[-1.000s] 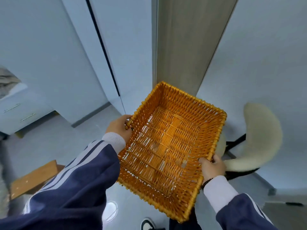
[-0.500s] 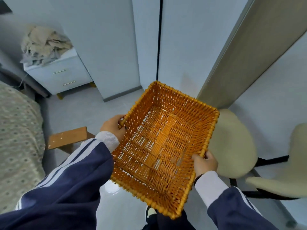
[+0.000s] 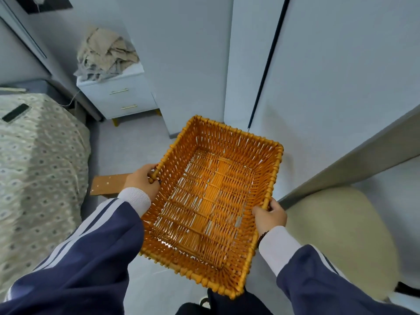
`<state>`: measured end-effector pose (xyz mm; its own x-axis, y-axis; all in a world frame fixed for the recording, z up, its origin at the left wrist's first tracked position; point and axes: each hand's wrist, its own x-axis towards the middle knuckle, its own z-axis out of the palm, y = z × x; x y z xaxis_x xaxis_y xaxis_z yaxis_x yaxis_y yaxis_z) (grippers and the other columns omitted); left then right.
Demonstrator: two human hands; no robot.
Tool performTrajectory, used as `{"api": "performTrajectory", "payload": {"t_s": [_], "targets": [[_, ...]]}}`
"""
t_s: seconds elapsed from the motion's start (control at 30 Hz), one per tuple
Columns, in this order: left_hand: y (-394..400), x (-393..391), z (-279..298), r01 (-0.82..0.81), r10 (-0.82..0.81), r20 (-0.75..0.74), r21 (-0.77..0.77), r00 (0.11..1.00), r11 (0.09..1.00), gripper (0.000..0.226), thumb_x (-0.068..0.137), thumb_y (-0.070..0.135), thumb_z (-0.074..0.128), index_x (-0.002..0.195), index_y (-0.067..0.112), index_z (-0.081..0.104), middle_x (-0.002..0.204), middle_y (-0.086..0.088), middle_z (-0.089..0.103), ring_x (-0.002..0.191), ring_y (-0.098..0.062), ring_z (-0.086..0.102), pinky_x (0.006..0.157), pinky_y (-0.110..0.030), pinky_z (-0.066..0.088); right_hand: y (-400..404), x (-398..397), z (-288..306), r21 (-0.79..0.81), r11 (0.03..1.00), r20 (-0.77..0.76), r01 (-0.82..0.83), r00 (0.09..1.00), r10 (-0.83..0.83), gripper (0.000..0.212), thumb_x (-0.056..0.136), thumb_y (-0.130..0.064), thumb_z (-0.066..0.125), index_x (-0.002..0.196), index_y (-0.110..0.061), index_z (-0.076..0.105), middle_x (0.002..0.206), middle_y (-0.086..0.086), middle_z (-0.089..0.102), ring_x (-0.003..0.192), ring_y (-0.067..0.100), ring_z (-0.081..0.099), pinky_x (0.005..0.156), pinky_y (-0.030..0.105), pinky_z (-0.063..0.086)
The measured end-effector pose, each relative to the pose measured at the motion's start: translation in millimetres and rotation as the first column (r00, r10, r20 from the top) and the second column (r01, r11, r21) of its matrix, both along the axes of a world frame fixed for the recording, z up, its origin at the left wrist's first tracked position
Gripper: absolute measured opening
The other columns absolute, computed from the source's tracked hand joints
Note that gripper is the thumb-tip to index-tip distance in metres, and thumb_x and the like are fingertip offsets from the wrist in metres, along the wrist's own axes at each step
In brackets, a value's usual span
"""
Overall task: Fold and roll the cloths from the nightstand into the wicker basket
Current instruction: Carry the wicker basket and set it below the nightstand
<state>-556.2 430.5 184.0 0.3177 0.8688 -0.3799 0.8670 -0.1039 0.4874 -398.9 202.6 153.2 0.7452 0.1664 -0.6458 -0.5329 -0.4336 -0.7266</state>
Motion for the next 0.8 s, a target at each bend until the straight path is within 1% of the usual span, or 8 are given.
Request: {"api": "performTrajectory", "payload": {"t_s": [0.13, 0.23, 0.33, 0.47, 0.5, 0.63, 0.73, 0.8], "targets": [[26.8, 10.6, -6.9, -0.063, 0.063, 0.019, -0.008, 0.998, 0.998, 0.040, 0.095, 0.018, 0.056, 0.135, 0.023, 0.053, 0.121, -0.008, 0.064, 0.099, -0.029, 0.062, 0.086, -0.042, 0.051, 40.1, 26.4, 0.2, -0.031, 0.997, 0.034, -0.068, 0.997, 0.069, 0.030, 0.087, -0.007, 0.056, 0.080, -0.034, 0.065, 0.081, -0.006, 0.069, 0.079, 0.025, 0.067, 0.079, 0.041, 0.057], [42.4, 14.1, -9.8, -0.097, 0.098, 0.028, -0.011, 0.995, 0.995, 0.039, 0.094, 0.016, 0.057, 0.133, 0.022, 0.054, 0.119, -0.009, 0.064, 0.098, -0.029, 0.061, 0.087, -0.043, 0.051, 64.8, 38.7, 2.1, -0.053, 0.993, 0.064, -0.106, 0.992, 0.109, 0.029, 0.085, -0.007, 0.057, 0.077, -0.034, 0.065, 0.080, -0.002, 0.070, 0.082, 0.030, 0.067, 0.080, 0.046, 0.057], [64.5, 17.3, -12.2, -0.136, 0.136, 0.037, -0.017, 0.990, 0.991, 0.039, 0.095, 0.014, 0.056, 0.133, 0.022, 0.054, 0.120, -0.009, 0.064, 0.096, -0.027, 0.060, 0.088, -0.042, 0.051, 95.0, 48.7, 2.1, -0.061, 0.990, 0.065, -0.127, 0.989, 0.131, 0.028, 0.084, -0.004, 0.057, 0.081, -0.029, 0.068, 0.079, 0.000, 0.069, 0.080, 0.030, 0.067, 0.080, 0.047, 0.057], [106.1, 16.1, -11.4, -0.153, 0.154, 0.021, -0.026, 0.988, 0.988, 0.039, 0.096, 0.015, 0.055, 0.135, 0.021, 0.052, 0.124, -0.009, 0.063, 0.103, -0.032, 0.061, 0.089, -0.043, 0.051, 143.5, 51.7, -1.9, -0.058, 0.987, 0.056, -0.153, 0.986, 0.156, 0.025, 0.086, -0.007, 0.058, 0.097, -0.024, 0.071, 0.082, 0.000, 0.070, 0.078, 0.028, 0.067, 0.079, 0.047, 0.058], [116.6, 15.3, -11.7, -0.152, 0.152, 0.022, -0.026, 0.988, 0.988, 0.039, 0.096, 0.015, 0.054, 0.135, 0.020, 0.053, 0.124, -0.009, 0.063, 0.104, -0.032, 0.061, 0.090, -0.043, 0.050, 154.6, 50.5, -1.9, -0.063, 0.986, 0.055, -0.156, 0.986, 0.160, 0.026, 0.085, -0.006, 0.057, 0.097, -0.024, 0.071, 0.081, 0.001, 0.070, 0.077, 0.027, 0.067, 0.077, 0.047, 0.058], [170.3, 10.3, -12.4, -0.140, 0.141, 0.029, -0.033, 0.990, 0.990, 0.040, 0.096, 0.012, 0.054, 0.135, 0.018, 0.054, 0.121, -0.010, 0.063, 0.105, -0.032, 0.060, 0.091, -0.041, 0.049, 209.8, 46.0, -5.6, -0.093, 0.983, 0.049, -0.159, 0.985, 0.164, 0.025, 0.080, 0.001, 0.054, 0.078, -0.019, 0.069, 0.072, 0.005, 0.066, 0.067, 0.027, 0.061, 0.071, 0.044, 0.058], [216.6, 3.2, -18.4, -0.144, 0.146, 0.050, -0.035, 0.988, 0.989, 0.039, 0.095, 0.010, 0.054, 0.133, 0.017, 0.055, 0.119, -0.012, 0.065, 0.103, -0.031, 0.061, 0.092, -0.042, 0.049, 256.3, 40.6, -9.6, -0.097, 0.985, 0.061, -0.142, 0.987, 0.149, 0.025, 0.079, 0.005, 0.051, 0.076, -0.014, 0.068, 0.068, 0.006, 0.060, 0.063, 0.023, 0.054, 0.063, 0.035, 0.054], [250.8, -3.6, -22.4, -0.158, 0.159, 0.042, -0.036, 0.986, 0.987, 0.038, 0.095, 0.011, 0.054, 0.132, 0.017, 0.056, 0.118, -0.011, 0.065, 0.103, -0.031, 0.061, 0.092, -0.042, 0.048, 292.1, 36.7, -12.7, -0.107, 0.984, 0.063, -0.146, 0.986, 0.153, 0.024, 0.079, 0.005, 0.051, 0.079, -0.012, 0.068, 0.070, 0.007, 0.060, 0.063, 0.023, 0.054, 0.063, 0.036, 0.054]]}}
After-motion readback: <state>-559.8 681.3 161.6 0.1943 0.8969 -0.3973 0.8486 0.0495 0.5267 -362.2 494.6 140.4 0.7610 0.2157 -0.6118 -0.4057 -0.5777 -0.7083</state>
